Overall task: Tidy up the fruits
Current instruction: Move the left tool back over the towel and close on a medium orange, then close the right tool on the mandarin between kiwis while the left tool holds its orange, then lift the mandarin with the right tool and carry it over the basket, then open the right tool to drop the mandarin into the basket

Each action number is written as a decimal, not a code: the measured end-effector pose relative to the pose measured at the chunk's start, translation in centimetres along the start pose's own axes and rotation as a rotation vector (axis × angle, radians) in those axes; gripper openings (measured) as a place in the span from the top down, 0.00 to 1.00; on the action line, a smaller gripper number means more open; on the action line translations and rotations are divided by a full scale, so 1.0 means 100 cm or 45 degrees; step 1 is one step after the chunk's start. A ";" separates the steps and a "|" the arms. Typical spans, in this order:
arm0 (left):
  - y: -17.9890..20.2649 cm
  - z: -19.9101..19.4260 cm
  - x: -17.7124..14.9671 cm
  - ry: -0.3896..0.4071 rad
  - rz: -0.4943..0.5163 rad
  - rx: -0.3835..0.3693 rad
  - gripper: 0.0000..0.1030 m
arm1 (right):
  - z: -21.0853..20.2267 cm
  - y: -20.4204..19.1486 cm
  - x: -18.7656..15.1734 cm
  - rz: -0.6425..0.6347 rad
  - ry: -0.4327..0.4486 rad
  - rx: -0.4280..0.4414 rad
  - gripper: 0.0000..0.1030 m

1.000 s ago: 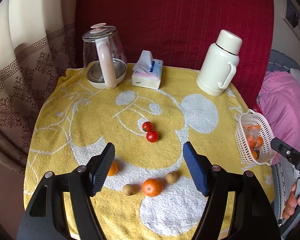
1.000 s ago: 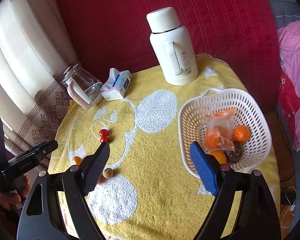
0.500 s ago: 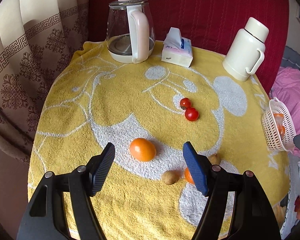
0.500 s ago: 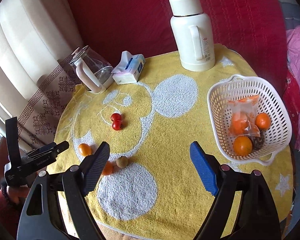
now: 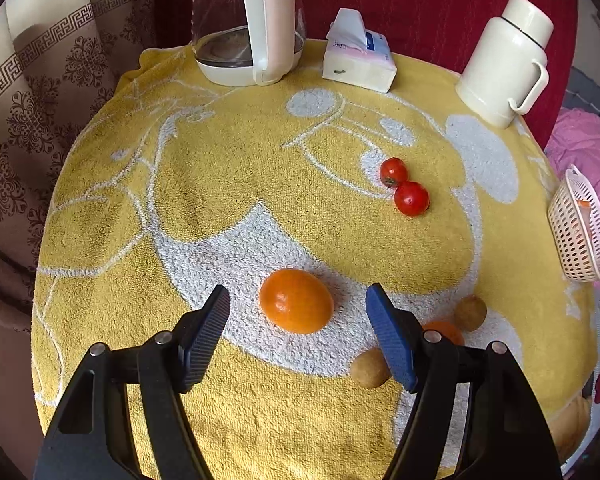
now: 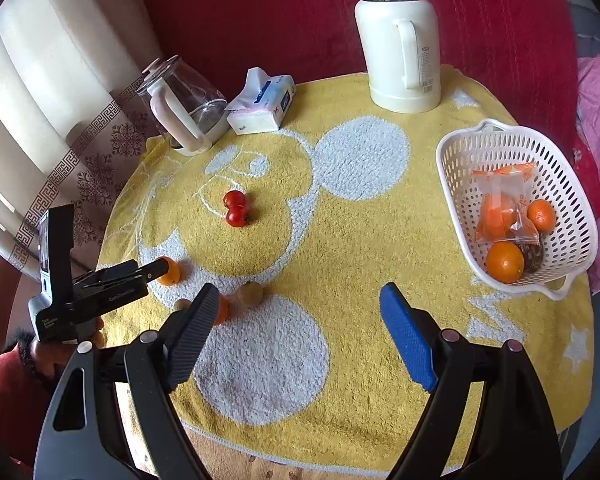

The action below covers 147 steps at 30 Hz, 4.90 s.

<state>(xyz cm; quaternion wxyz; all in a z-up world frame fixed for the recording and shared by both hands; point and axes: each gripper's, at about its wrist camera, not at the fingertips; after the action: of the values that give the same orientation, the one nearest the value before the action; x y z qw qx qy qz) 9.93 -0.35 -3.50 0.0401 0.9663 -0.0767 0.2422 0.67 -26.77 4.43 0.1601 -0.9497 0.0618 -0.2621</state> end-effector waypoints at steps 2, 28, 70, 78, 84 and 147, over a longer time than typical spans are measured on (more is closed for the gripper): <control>-0.001 0.007 0.000 -0.013 0.010 -0.001 0.32 | 0.002 0.000 -0.001 0.006 -0.007 -0.009 0.19; -0.015 0.019 -0.002 -0.024 0.093 -0.065 0.57 | 0.046 -0.025 -0.005 -0.010 -0.121 -0.017 0.19; -0.051 -0.058 -0.023 0.101 -0.084 -0.030 0.57 | 0.131 -0.099 -0.026 -0.323 -0.333 0.119 0.61; -0.037 -0.063 -0.024 0.112 -0.079 -0.028 0.57 | 0.107 -0.089 -0.030 -0.324 -0.324 0.156 0.61; -0.024 -0.068 -0.027 0.117 -0.078 -0.017 0.57 | 0.089 -0.070 -0.035 -0.291 -0.319 0.169 0.61; 0.147 -0.129 -0.053 0.210 0.018 0.047 0.57 | -0.021 0.229 0.042 0.097 0.125 -0.228 0.61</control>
<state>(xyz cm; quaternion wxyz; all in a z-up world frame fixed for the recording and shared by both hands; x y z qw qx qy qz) -3.11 -12.70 5.97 0.0269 0.9431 -0.0754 0.3226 2.41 -49.78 0.42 0.0813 -0.9431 0.1287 -0.2956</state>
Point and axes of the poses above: each gripper's, at about its wrist camera, not at the fingertips, and z roughly the way its jaws point, y to its right, x to its top, and after that the axes turned 1 degree about -y, right-handed
